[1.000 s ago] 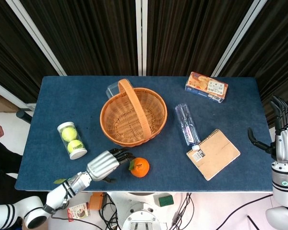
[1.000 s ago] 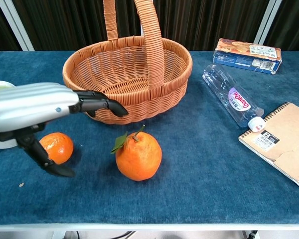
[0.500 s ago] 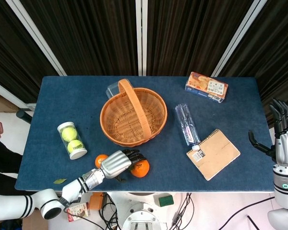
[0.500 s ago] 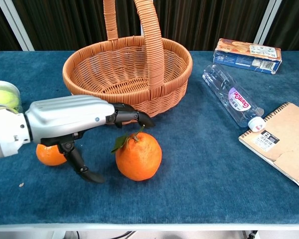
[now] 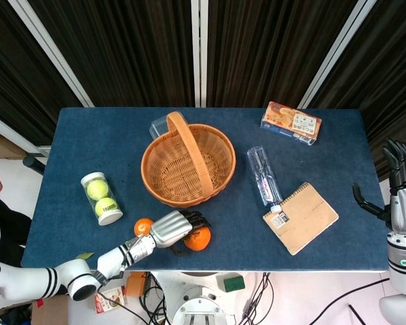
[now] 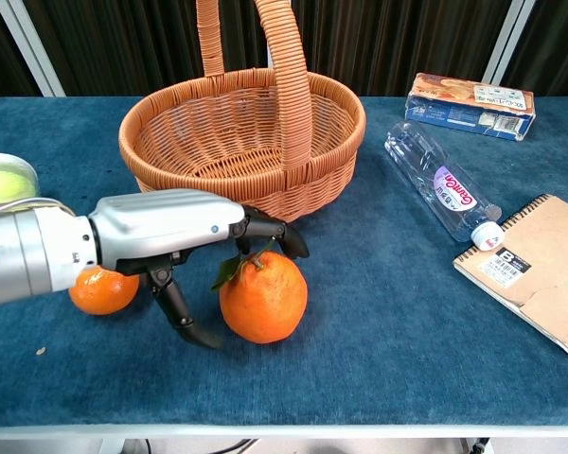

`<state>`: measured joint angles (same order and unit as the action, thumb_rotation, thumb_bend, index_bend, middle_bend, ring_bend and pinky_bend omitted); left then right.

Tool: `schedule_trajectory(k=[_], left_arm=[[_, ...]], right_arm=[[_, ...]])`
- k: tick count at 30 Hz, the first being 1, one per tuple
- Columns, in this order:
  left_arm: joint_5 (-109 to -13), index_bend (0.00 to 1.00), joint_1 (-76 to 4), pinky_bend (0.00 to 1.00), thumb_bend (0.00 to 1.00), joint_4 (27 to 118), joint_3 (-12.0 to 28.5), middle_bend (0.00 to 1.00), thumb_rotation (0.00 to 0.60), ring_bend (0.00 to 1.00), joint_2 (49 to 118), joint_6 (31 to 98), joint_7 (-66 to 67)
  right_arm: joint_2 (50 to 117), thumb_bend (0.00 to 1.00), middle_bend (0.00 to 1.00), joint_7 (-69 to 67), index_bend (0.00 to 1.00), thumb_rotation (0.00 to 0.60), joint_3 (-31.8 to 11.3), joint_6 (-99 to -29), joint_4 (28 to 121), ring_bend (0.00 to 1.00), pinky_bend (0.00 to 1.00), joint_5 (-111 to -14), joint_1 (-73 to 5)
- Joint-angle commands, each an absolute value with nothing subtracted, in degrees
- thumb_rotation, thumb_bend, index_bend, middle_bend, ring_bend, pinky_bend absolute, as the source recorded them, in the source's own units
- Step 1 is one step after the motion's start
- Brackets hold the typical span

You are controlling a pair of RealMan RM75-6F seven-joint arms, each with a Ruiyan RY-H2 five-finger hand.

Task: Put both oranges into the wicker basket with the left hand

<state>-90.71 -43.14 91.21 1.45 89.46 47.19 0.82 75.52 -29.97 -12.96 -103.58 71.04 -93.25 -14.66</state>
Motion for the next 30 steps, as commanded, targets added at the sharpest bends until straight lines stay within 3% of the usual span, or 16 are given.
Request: schedule_trajectory(k=[1, 5, 12, 23, 30], left_arm=[[-90.1, 0.2, -43.6, 0.29, 0.05, 90.7, 1.5, 0.22, 0.6, 0.15, 89.8, 46.8, 0.3], [-90.0, 0.23, -44.1, 0.29, 0.06, 90.1, 1.4, 0.25, 0.6, 0.18, 90.5, 47.1, -0.8], [-91.3, 0.31, -44.7, 0.31, 0.1, 88.3, 0.7, 0.35, 0.6, 0.31, 91.8, 48.3, -2.9], [-91.9, 0.34, -44.8, 0.31, 0.12, 88.1, -0.2, 0.39, 0.6, 0.35, 92.4, 50.5, -4.1], [-94.3, 0.34, -42.7, 0.31, 0.13, 93.6, -1.6, 0.39, 0.6, 0.35, 87.3, 55.8, -5.7]], right_arm=[[75.7, 0.38, 0.0, -30.2, 0.0, 0.6, -13.0, -104.1, 70.4, 0.0, 0.0, -93.3, -14.6], [75.7, 0.38, 0.0, -30.4, 0.0, 0.6, -13.1, -104.0, 70.0, 0.0, 0.0, -92.9, -14.5], [75.9, 0.38, 0.0, -31.4, 0.0, 0.6, -13.0, -103.4, 69.4, 0.0, 0.0, -92.2, -14.4], [75.6, 0.38, 0.0, -31.9, 0.0, 0.6, -13.2, -103.5, 69.2, 0.0, 0.0, -91.6, -14.1], [75.6, 0.38, 0.0, -32.4, 0.0, 0.6, -13.2, -103.9, 69.5, 0.0, 0.0, -91.8, -13.9]])
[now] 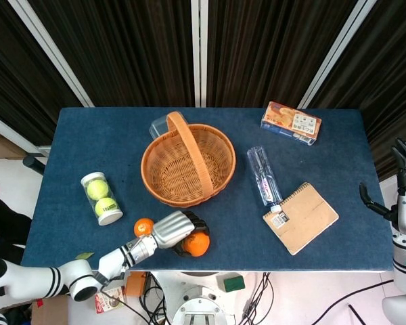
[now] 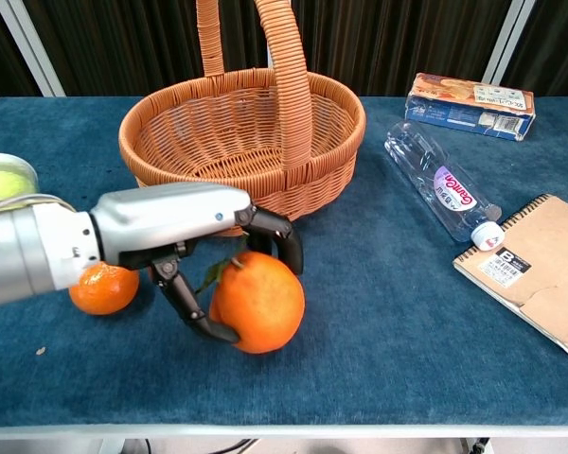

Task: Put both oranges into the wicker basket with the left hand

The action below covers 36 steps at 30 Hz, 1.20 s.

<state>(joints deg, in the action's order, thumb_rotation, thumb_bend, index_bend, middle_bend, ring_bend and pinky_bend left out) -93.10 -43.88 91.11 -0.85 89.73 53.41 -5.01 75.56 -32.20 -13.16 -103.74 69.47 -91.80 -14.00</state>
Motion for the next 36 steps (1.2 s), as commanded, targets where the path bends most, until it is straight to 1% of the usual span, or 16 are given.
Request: schedule_trajectory(k=[1, 8, 12, 16, 19, 21, 25, 28, 36], left_arm=[[-94.9, 0.34, -42.1, 0.31, 0.13, 95.1, -2.0, 0.39, 0.6, 0.35, 85.8, 57.3, -6.0], [-98.4, 0.37, -37.8, 0.34, 0.13, 101.2, -4.2, 0.43, 0.6, 0.38, 77.7, 65.9, -6.9], [-99.3, 0.39, -36.8, 0.36, 0.13, 102.8, -4.4, 0.48, 0.6, 0.45, 74.3, 68.1, -8.0], [-98.7, 0.39, -36.0, 0.37, 0.13, 103.3, -2.7, 0.49, 0.6, 0.46, 71.6, 70.5, -7.5], [-97.0, 0.39, -35.6, 0.38, 0.13, 103.7, -0.5, 0.49, 0.6, 0.46, 69.4, 72.3, -7.9], [-95.0, 0.39, -35.8, 0.38, 0.13, 103.7, 1.6, 0.49, 0.6, 0.46, 68.2, 72.7, -9.0], [-90.9, 0.39, -37.2, 0.38, 0.13, 102.4, 5.8, 0.49, 0.6, 0.46, 67.3, 71.8, -11.6], [-88.1, 0.4, -39.0, 0.38, 0.13, 100.5, 7.9, 0.49, 0.6, 0.46, 68.3, 69.1, -12.7], [-82.5, 0.41, -45.1, 0.38, 0.14, 93.1, 11.0, 0.49, 0.6, 0.46, 74.3, 59.5, -14.6]], right_arm=[[75.5, 0.38, 0.0, -32.5, 0.0, 0.6, -13.1, -103.8, 69.5, 0.0, 0.0, -91.8, -13.9], [75.0, 0.38, 0.0, -32.5, 0.0, 0.6, -13.3, -104.7, 70.2, 0.0, 0.0, -92.0, -13.6], [74.7, 0.38, 0.0, -32.0, 0.0, 0.6, -13.4, -105.1, 70.9, 0.0, 0.0, -92.3, -13.5], [74.3, 0.38, 0.0, -31.3, 0.0, 0.6, -13.5, -105.6, 71.8, 0.0, 0.0, -92.5, -13.3], [73.9, 0.38, 0.0, -31.0, 0.0, 0.6, -13.6, -105.9, 72.3, 0.0, 0.0, -92.4, -13.0], [73.6, 0.38, 0.0, -31.0, 0.0, 0.6, -13.8, -106.0, 72.7, 0.0, 0.0, -92.4, -13.0], [73.2, 0.38, 0.0, -30.6, 0.0, 0.6, -13.9, -106.3, 73.6, 0.0, 0.0, -92.7, -12.9], [73.1, 0.38, 0.0, -30.1, 0.0, 0.6, -13.9, -106.6, 74.1, 0.0, 0.0, -93.0, -12.9], [72.4, 0.38, 0.0, -28.9, 0.0, 0.6, -13.3, -107.9, 75.6, 0.0, 0.0, -94.8, -12.5]])
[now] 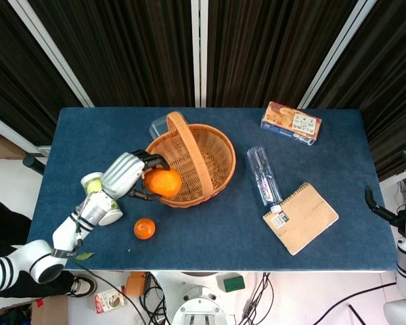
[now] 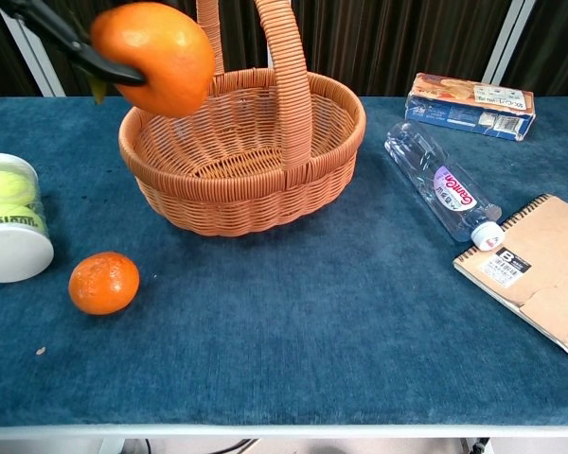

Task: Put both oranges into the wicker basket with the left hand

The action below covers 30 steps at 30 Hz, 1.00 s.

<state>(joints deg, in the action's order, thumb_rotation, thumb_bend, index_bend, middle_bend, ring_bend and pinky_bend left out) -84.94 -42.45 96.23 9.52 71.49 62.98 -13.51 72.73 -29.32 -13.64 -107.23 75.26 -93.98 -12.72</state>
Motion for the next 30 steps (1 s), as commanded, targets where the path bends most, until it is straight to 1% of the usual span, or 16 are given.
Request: schedule_trajectory(k=[1, 5, 14, 23, 30], left_arm=[[-82.1, 0.41, -45.6, 0.38, 0.15, 92.4, 11.4, 0.49, 0.6, 0.46, 74.9, 58.9, -14.6], [-79.6, 0.41, -48.1, 0.37, 0.18, 89.1, 13.3, 0.49, 0.6, 0.45, 77.9, 56.2, -15.3], [-74.1, 0.41, -52.8, 0.37, 0.18, 81.4, 15.8, 0.49, 0.6, 0.45, 84.4, 49.1, -18.5], [-72.4, 0.41, -56.7, 0.37, 0.18, 71.3, 17.6, 0.49, 0.6, 0.45, 90.9, 45.5, -22.2], [-70.8, 0.41, -59.0, 0.37, 0.18, 63.5, 18.0, 0.49, 0.6, 0.45, 95.5, 42.6, -23.5]], right_arm=[[72.3, 0.38, 0.0, -28.6, 0.0, 0.6, -13.2, -108.3, 75.7, 0.0, 0.0, -95.2, -12.4], [71.7, 0.38, 0.0, -27.3, 0.0, 0.6, -13.2, -110.0, 76.3, 0.0, 0.0, -96.0, -11.6], [71.5, 0.38, 0.0, -27.7, 0.0, 0.6, -13.0, -110.2, 76.7, 0.0, 0.0, -95.5, -10.9], [71.0, 0.38, 0.0, -27.4, 0.0, 0.6, -13.2, -110.4, 77.2, 0.0, 0.0, -95.5, -10.6], [71.0, 0.38, 0.0, -27.6, 0.0, 0.6, -13.2, -110.1, 77.0, 0.0, 0.0, -95.1, -10.5]])
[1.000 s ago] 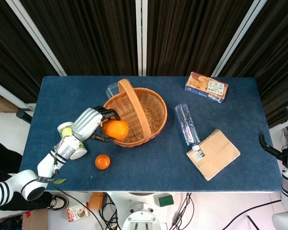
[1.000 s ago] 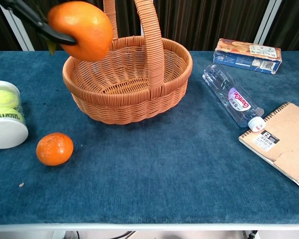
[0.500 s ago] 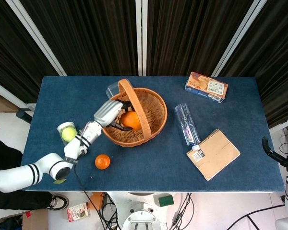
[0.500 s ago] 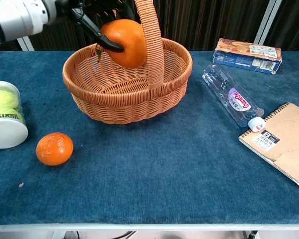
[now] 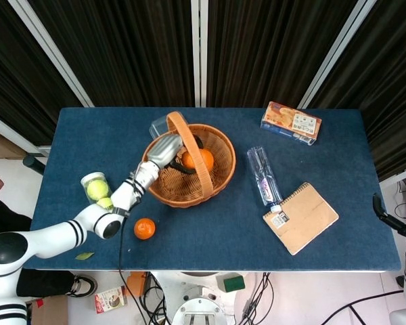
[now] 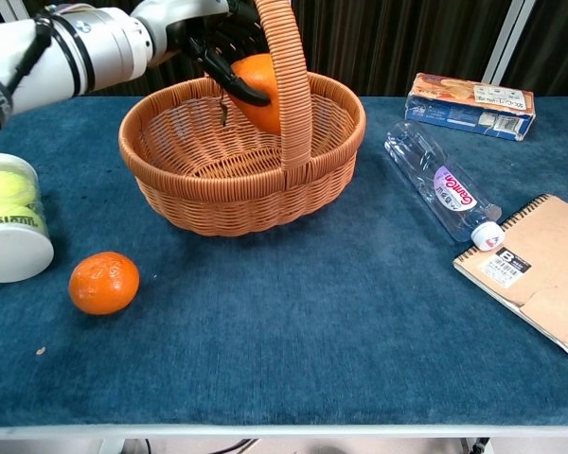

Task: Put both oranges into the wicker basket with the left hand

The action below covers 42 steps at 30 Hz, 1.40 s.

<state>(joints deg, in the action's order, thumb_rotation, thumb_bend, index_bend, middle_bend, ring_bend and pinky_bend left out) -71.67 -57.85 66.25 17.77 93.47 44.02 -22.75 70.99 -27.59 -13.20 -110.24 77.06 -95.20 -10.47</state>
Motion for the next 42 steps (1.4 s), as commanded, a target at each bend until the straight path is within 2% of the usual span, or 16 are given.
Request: schedule_trajectory(k=[1, 19, 23, 25, 28, 30, 36, 42], left_arm=[[-70.7, 0.41, -59.2, 0.37, 0.18, 62.4, 17.9, 0.49, 0.6, 0.45, 96.1, 42.2, -23.6], [-72.5, 0.42, -62.4, 0.37, 0.18, 49.1, 15.9, 0.48, 0.6, 0.43, 105.1, 39.5, -23.1], [-73.2, 0.4, -62.5, 0.37, 0.17, 47.7, 15.3, 0.44, 0.6, 0.38, 106.3, 39.4, -23.4], [-73.7, 0.34, -62.5, 0.36, 0.17, 48.0, 15.1, 0.37, 0.6, 0.31, 106.2, 39.5, -23.7], [-74.3, 0.23, -62.1, 0.33, 0.14, 49.2, 15.1, 0.23, 0.6, 0.19, 105.4, 40.5, -23.9], [-74.9, 0.2, -61.7, 0.32, 0.13, 50.6, 14.7, 0.19, 0.6, 0.16, 104.1, 40.9, -24.0], [-75.8, 0.19, -59.3, 0.3, 0.12, 58.8, 14.4, 0.18, 0.6, 0.12, 98.5, 43.5, -23.5], [-77.8, 0.22, -53.2, 0.3, 0.12, 72.9, 11.8, 0.19, 0.6, 0.13, 87.0, 51.0, -14.2]], right_arm=[[71.0, 0.38, 0.0, -27.7, 0.0, 0.6, -13.2, -110.0, 76.9, 0.0, 0.0, -95.1, -10.5], [72.1, 0.38, 0.0, -28.5, 0.0, 0.6, -12.6, -108.6, 75.4, 0.0, 0.0, -93.9, -9.9], [72.3, 0.38, 0.0, -28.7, 0.0, 0.6, -12.3, -108.1, 75.1, 0.0, 0.0, -93.5, -9.7], [72.4, 0.38, 0.0, -28.7, 0.0, 0.6, -12.2, -107.9, 74.8, 0.0, 0.0, -93.5, -9.7], [72.5, 0.37, 0.0, -28.9, 0.0, 0.6, -12.3, -108.0, 74.6, 0.0, 0.0, -93.6, -9.7], [72.5, 0.37, 0.0, -28.7, 0.0, 0.6, -12.3, -108.0, 74.8, 0.0, 0.0, -93.7, -9.7], [72.3, 0.37, 0.0, -27.7, 0.0, 0.6, -11.9, -108.4, 75.8, 0.0, 0.0, -94.8, -9.7], [71.8, 0.37, 0.0, -27.1, 0.0, 0.6, -12.1, -110.2, 76.7, 0.0, 0.0, -95.9, -9.2]])
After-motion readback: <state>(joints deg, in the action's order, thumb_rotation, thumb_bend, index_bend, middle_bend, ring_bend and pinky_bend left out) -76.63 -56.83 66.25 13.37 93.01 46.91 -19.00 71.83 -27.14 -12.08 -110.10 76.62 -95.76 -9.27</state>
